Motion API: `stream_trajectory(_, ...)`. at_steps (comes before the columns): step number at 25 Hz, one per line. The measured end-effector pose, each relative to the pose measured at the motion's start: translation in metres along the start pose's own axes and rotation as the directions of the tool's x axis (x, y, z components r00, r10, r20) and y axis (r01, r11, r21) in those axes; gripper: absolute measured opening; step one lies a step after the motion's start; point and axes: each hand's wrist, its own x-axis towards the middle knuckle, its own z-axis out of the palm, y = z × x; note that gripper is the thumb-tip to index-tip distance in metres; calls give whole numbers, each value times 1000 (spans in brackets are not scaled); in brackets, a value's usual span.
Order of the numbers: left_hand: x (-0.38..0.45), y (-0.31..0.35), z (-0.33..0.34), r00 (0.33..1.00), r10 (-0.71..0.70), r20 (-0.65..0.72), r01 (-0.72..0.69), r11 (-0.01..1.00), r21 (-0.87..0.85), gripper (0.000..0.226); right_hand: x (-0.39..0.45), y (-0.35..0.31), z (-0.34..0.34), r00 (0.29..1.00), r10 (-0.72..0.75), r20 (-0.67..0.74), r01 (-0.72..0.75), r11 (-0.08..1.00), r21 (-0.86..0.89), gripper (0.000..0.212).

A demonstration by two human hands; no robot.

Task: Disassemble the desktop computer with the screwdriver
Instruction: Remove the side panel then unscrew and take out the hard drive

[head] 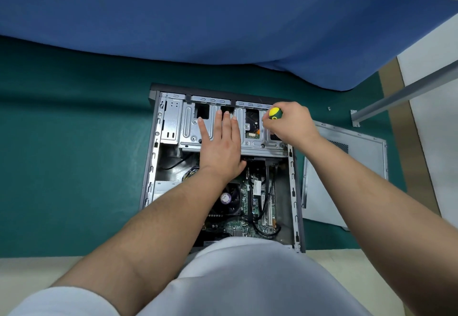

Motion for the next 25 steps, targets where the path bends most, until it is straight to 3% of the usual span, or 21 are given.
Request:
stream_trajectory(3,1,1,-9,995,-2,104,5,1000,-27,129,-15,8,-17,999,39,-21,-37,994,101,7)
stream_trajectory(6,8,-11,-25,981,20,194,42,950,-308,119,-29,18,-32,999,32,-40,-23,981,193,11)
stream_trajectory(7,10,-14,-32,987,48,153,20,909,-416,105,-33,22,-35,999,22,-49,-10,977,215,10)
stream_trajectory(9,9,-9,-44,995,58,-78,-92,813,-575,63,-41,29,-38,997,-5,-77,26,964,265,9)
stream_trajectory(10,7,0,-52,989,37,-146,-127,725,-677,42,-45,32,-39,997,-21,-80,43,955,293,9)
stream_trajectory(11,5,13,-61,994,-7,-108,-86,556,-827,27,-49,36,-39,996,-40,-76,63,944,324,10)
stream_trajectory(12,3,28,-70,1000,-24,18,25,311,-950,22,-52,40,-39,996,-64,-66,83,931,355,11)
stream_trajectory(14,5,55,-81,965,54,255,260,-119,-958,22,-56,50,-39,994,-96,-53,109,909,402,12)
stream_trajectory(16,9,69,-82,924,137,358,384,-315,-868,20,-58,64,-38,991,-109,-80,132,909,396,12)
stream_trajectory(18,12,78,-86,859,215,464,510,-439,-740,19,-58,79,-40,983,-125,-133,164,928,336,13)
stream_trajectory(21,21,95,-87,759,306,575,642,-496,-585,21,-57,103,-46,977,-127,-169,173,941,291,11)
stream_trajectory(25,39,130,-86,752,255,607,649,-447,-616,20,-53,137,-55,983,-71,-172,130,923,361,8)
